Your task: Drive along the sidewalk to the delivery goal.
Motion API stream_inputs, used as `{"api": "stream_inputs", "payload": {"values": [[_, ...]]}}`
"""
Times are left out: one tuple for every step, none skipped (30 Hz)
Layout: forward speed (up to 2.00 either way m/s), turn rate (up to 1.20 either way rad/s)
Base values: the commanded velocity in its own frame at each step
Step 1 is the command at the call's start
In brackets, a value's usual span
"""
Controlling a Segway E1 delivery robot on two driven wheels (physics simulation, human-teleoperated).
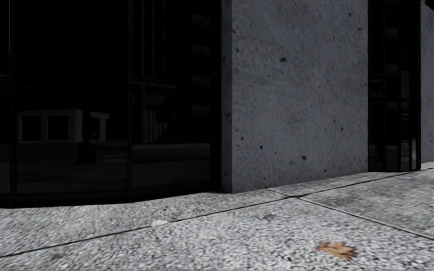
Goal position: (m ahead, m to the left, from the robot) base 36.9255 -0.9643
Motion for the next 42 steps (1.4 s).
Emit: {"api": "stream_inputs", "payload": {"values": [[1.66, -1.12], [1.66, -1.15], [1.66, -1.15], [1.66, -1.16], [1.66, -1.16], [1.66, -1.16], [1.66, -1.16], [1.66, -1.16], [1.66, -1.16], [1.66, -1.16], [1.66, -1.16], [1.66, -1.16], [1.66, -1.16], [1.66, -1.16], [1.66, -1.16], [1.66, -1.16], [1.66, -1.16], [1.66, -1.16], [1.66, -1.11], [1.66, -0.61], [1.66, -0.61], [1.66, -0.12], [1.66, 0.00], [1.66, 0.00], [1.66, 0.00], [1.66, 0.00], [1.66, 0.00], [1.66, 0.00], [1.66, 0.00], [1.66, 0.00], [1.66, 0.00], [1.66, 0.00], [1.66, 0.00], [1.66, 0.00], [1.66, 0.00], [1.66, 0.00], [1.66, 0.00], [1.66, 0.00], [1.66, 0.00], [1.66, 0.00], [1.66, 0.00], [1.66, 0.00]]}}
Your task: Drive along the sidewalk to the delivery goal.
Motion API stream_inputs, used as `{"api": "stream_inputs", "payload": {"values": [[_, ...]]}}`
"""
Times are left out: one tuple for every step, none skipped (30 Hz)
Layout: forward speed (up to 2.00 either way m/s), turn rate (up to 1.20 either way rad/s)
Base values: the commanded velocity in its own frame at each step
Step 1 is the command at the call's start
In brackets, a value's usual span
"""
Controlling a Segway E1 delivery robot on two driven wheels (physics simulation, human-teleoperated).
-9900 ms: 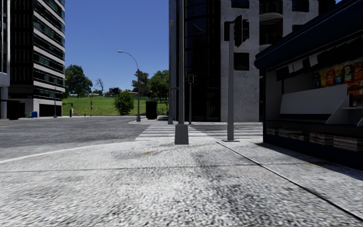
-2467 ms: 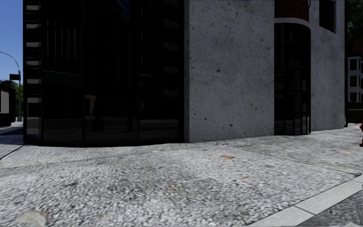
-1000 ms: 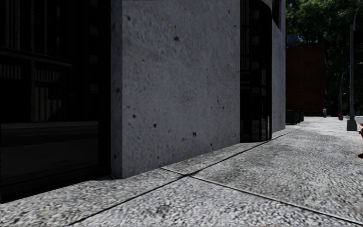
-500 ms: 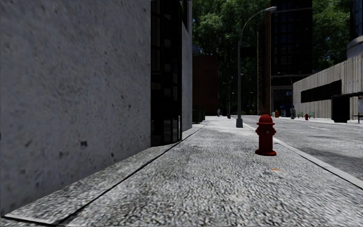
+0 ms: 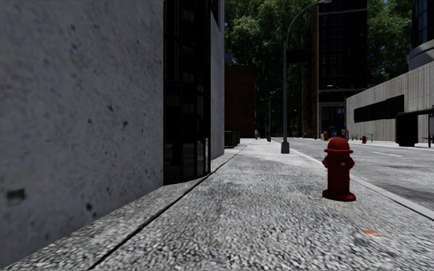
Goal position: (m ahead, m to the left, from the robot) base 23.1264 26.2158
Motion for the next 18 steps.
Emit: {"api": "stream_inputs", "payload": {"values": [[1.66, 0.00], [1.66, 0.00], [1.66, 0.00], [1.66, 0.00], [1.66, -0.06], [1.66, -0.50], [1.66, -0.69], [1.66, -0.84], [1.66, -0.98], [1.66, -1.02], [1.66, -1.04], [1.66, 0.00], [1.66, 0.00], [1.66, 0.00], [1.66, 0.00], [1.66, 0.00], [1.66, 0.00], [1.66, 0.00]]}}
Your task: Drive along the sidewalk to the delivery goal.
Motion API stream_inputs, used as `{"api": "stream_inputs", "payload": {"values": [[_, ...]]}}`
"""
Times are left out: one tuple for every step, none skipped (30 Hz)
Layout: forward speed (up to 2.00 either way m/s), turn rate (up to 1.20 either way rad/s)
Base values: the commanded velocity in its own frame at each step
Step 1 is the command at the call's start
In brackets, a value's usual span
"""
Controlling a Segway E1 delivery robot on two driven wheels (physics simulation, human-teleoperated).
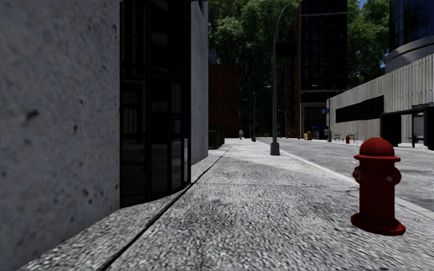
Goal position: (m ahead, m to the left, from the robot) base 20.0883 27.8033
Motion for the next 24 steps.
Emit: {"api": "stream_inputs", "payload": {"values": [[1.66, 0.00], [1.66, 0.00], [1.66, 0.00], [1.66, 0.00], [1.66, -0.07], [1.66, -0.34], [1.66, -0.62], [1.66, -0.62], [1.66, -1.00], [1.66, -1.20], [1.66, -1.20], [1.66, -1.20], [1.66, -1.20], [1.66, -0.81], [1.66, 0.00], [1.66, 0.00], [1.66, 0.00], [1.66, 0.00], [1.66, 0.00], [1.66, 0.00], [1.66, 0.00], [1.66, 0.00], [1.66, 0.00], [1.66, 0.00]]}}
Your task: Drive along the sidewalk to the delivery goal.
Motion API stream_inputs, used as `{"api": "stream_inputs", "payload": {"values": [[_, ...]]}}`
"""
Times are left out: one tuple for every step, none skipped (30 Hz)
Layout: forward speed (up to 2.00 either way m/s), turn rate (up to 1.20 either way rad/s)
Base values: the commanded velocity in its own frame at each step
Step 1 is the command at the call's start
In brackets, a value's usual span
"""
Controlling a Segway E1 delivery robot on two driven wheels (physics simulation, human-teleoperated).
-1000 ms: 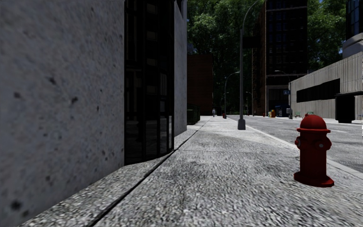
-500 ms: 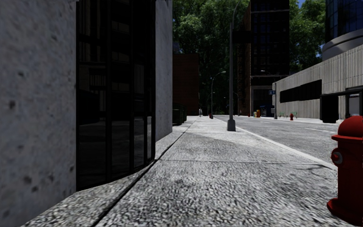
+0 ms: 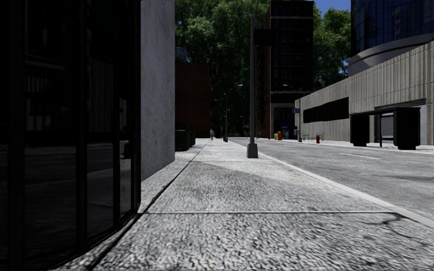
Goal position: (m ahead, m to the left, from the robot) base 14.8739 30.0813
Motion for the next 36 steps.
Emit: {"api": "stream_inputs", "payload": {"values": [[1.66, 0.00], [1.66, 0.00], [1.66, 0.00], [1.66, 0.00], [1.66, 0.00], [1.66, 0.00], [1.66, 0.00], [1.66, 0.00], [1.66, 0.00], [1.66, 0.00], [1.66, 0.00], [1.66, 0.00], [1.66, 0.00], [1.66, 0.00], [1.66, 0.00], [1.66, 0.00], [1.66, 0.00], [1.67, 0.00], [1.67, 0.00], [1.67, 0.00], [1.67, 0.00], [1.67, 0.00], [1.67, 0.00], [1.67, 0.00], [1.67, 0.00], [1.67, 0.00], [1.67, 0.00], [1.67, 0.00], [1.67, 0.00], [1.67, 0.00], [1.67, 0.00], [1.67, 0.00], [1.67, 0.00], [1.67, 0.00], [1.67, 0.00], [1.67, 0.00]]}}
